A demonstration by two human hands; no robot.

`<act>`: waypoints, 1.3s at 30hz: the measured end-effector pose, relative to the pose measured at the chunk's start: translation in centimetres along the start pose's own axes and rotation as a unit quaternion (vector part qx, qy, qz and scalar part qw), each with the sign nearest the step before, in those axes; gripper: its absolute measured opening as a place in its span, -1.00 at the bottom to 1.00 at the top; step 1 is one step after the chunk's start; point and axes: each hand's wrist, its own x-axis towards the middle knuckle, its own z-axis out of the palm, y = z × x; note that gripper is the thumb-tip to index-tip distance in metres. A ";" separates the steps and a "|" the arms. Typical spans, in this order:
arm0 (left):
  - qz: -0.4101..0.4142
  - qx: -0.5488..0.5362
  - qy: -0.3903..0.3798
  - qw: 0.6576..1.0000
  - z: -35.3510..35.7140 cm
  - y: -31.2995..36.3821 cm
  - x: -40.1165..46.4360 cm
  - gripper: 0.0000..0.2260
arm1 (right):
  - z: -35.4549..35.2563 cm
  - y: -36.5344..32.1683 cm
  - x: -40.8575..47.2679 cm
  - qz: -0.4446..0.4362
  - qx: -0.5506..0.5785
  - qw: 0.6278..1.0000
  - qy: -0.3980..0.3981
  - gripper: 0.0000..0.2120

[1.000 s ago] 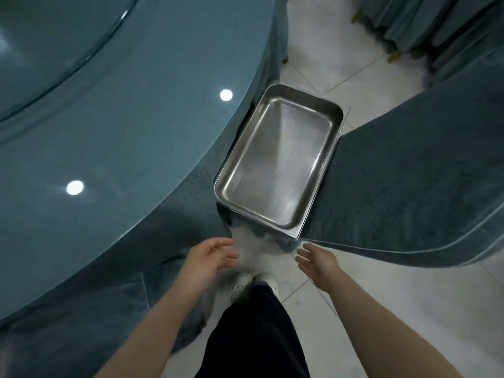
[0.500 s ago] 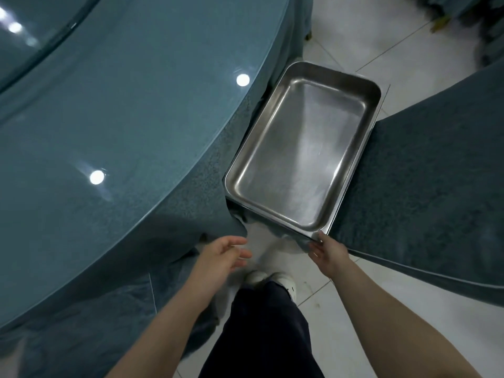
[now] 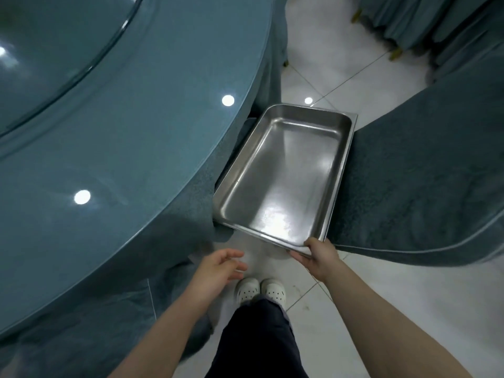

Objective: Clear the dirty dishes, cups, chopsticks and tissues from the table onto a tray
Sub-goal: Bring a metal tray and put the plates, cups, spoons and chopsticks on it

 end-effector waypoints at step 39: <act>0.181 -0.398 0.124 0.891 6.7 -4.0 -15.9 -0.80 | -14.3 3.1 -27.0 -0.249 -0.028 0.954 -0.163 -0.64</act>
